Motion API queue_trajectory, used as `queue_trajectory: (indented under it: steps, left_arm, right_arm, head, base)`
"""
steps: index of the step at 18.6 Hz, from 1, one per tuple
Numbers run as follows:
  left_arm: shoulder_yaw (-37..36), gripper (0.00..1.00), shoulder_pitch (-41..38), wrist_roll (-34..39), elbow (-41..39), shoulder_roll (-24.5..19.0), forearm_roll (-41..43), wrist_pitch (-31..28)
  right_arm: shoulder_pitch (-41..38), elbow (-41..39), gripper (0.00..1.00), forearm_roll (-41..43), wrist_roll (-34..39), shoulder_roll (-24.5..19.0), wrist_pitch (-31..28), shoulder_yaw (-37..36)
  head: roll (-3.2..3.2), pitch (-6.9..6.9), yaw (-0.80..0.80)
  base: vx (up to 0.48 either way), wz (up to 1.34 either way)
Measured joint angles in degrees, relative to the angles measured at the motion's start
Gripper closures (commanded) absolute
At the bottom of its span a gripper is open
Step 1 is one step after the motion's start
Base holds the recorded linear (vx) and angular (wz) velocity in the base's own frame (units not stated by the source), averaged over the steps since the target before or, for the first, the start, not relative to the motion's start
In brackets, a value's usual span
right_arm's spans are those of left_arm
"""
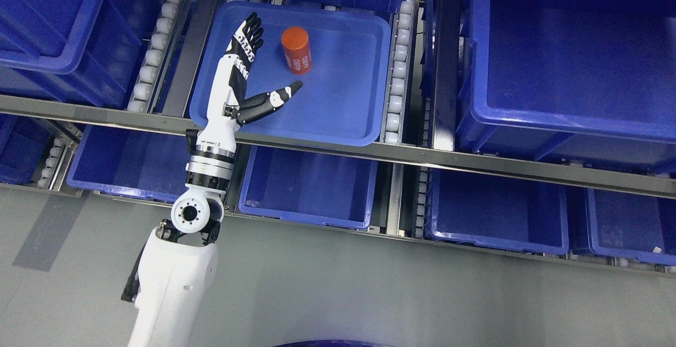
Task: Grab orange capacitor from left shelf to right desk
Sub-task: 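Reach the left hand toward the orange capacitor in the blue bin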
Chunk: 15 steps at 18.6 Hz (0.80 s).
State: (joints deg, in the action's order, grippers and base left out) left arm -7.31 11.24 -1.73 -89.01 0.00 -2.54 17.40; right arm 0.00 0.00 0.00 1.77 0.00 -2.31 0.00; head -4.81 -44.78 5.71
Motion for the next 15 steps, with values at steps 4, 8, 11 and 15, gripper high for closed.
queue_trajectory:
  steps: [4,8,11,15]
  left_arm:
    - [1.4,0.00,-1.9,0.1,-1.6,0.0,0.0,0.7]
    - [2.4,0.00,0.9,0.1,-2.2,0.0,-0.2,-9.0]
    - [2.0,0.00,2.7,-1.2,-2.4,0.0,-0.4,-14.9]
    - [0.6,0.00,4.0,-2.7,-2.6,0.0,-0.6,-17.1]
  right_arm:
    - [0.0,0.0,0.00,0.0,0.0,0.0,0.0,0.0]
    - [0.0,0.0,0.00,0.0,0.0,0.0,0.0,0.0]
    - [0.0,0.0,0.00,0.0,0.0,0.0,0.0,0.0]
    - [0.0,0.0,0.00,0.0,-0.2,0.0,0.0,0.0]
  head:
    - [0.00,0.00,0.00]
    - [0.00,0.00,0.00]
    - [0.00,0.00,0.00]
    - [0.00,0.00,0.00]
  base:
    - [0.175,-0.02]
    - [0.095,-0.01]
    - [0.040,0.00]
    - [0.000,0.00]
